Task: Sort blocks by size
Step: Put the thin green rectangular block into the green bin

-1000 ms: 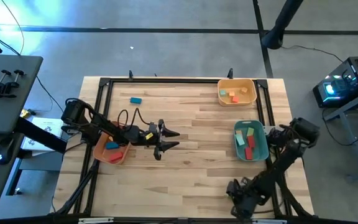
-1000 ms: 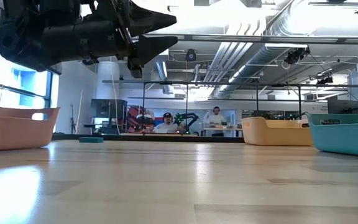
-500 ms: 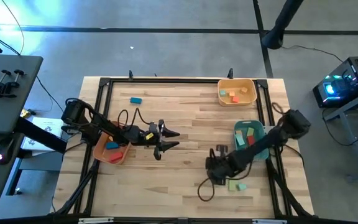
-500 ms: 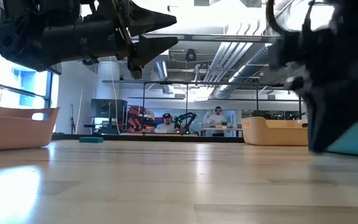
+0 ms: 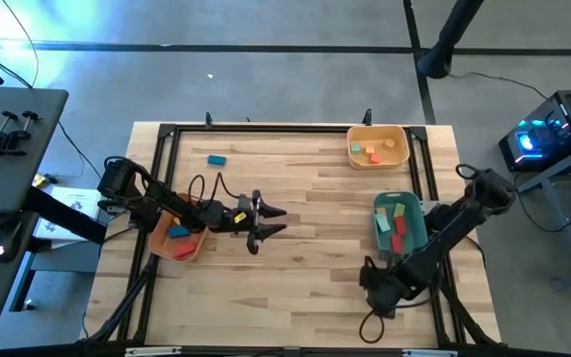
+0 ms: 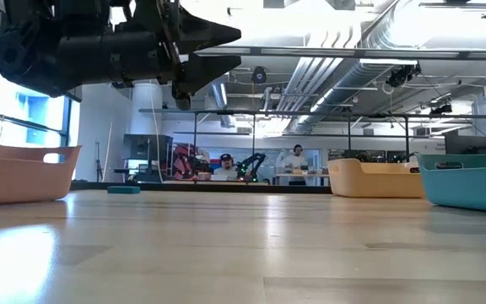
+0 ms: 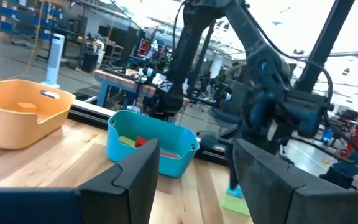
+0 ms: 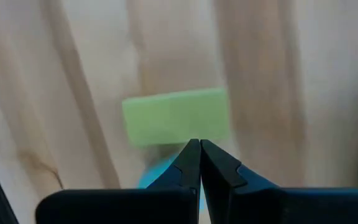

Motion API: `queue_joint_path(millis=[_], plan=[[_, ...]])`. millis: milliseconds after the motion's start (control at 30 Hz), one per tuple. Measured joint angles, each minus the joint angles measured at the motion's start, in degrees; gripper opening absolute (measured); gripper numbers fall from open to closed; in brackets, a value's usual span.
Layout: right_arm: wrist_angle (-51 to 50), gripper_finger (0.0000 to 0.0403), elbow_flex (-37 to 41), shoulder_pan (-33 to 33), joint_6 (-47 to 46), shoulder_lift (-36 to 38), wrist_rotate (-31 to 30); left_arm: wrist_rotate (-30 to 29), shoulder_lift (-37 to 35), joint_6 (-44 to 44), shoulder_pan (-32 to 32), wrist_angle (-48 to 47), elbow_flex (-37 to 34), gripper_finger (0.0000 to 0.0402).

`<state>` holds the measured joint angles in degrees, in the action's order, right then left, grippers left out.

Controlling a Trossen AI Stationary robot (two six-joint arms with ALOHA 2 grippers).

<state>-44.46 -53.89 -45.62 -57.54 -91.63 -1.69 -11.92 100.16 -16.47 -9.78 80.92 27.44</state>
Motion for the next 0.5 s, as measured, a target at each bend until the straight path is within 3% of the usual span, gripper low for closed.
queue_joint_path(millis=[200,333,500], plan=[[15.3,0.0004,7.3,1.0,2.3,0.0,0.7,-2.3,0.0,0.0,0.0,-0.1,0.0,0.0193],[17.4,0.0004,10.4,3.1,3.8,0.0,0.1,-2.8,0.0,0.0,0.0,-0.1,0.0,0.0193],[18.8,0.0004,10.8,8.2,9.4,0.2,-5.8,-3.6,0.0,0.1,0.0,-0.2,0.0,0.0193]])
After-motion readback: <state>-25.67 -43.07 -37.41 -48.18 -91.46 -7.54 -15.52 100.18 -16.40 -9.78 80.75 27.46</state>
